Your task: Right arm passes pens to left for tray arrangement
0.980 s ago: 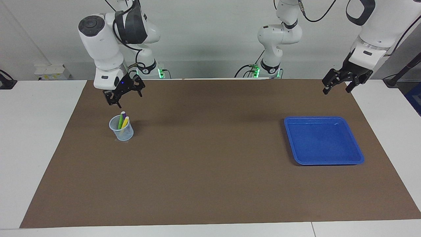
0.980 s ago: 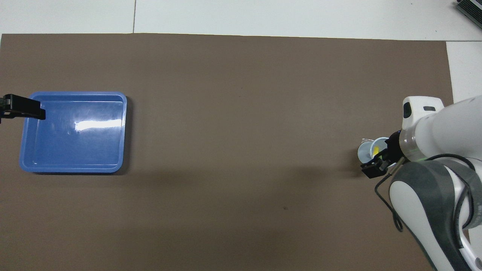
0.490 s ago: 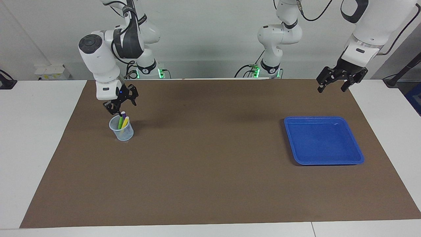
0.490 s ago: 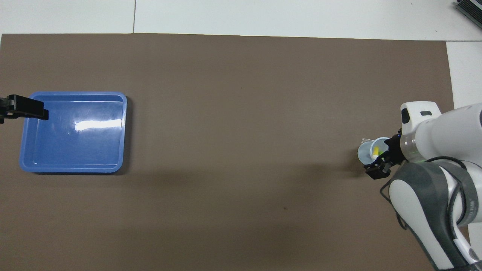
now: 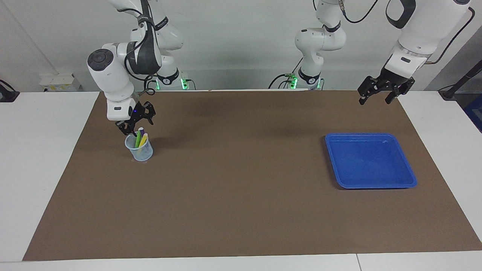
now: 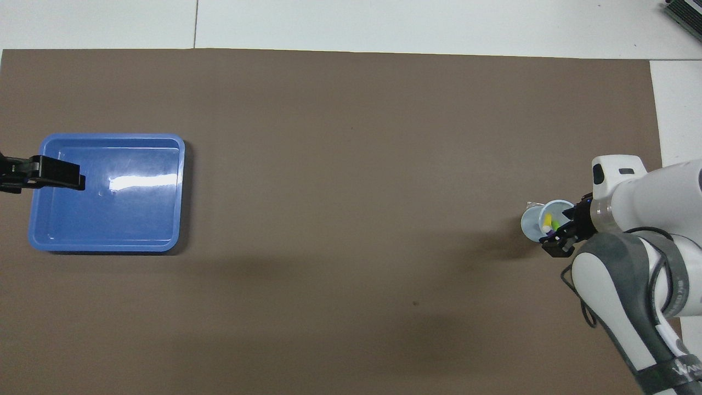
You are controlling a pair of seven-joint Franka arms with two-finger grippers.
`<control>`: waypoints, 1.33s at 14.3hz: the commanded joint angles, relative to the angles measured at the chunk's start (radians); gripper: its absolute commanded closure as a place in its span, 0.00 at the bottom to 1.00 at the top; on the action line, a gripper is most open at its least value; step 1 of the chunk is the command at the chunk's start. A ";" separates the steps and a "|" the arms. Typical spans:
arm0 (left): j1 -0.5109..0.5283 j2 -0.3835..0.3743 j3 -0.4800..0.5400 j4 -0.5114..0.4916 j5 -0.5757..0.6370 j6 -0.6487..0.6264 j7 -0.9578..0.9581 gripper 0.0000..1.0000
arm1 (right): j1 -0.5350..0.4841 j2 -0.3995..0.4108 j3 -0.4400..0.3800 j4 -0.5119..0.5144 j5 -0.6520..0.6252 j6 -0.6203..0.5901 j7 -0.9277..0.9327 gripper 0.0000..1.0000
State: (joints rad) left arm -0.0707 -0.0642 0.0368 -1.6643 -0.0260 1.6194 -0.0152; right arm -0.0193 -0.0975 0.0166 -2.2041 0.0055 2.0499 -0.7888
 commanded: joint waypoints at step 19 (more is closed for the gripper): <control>-0.030 -0.154 0.003 -0.294 -0.107 0.135 -0.195 0.00 | -0.050 -0.002 0.008 -0.066 0.013 0.064 -0.090 0.77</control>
State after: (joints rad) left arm -0.0900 -0.1657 0.0315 -1.8864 -0.1044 1.7066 -0.1661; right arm -0.0499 -0.0900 0.0166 -2.2492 0.0055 2.0904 -0.8451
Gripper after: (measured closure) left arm 0.000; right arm 0.617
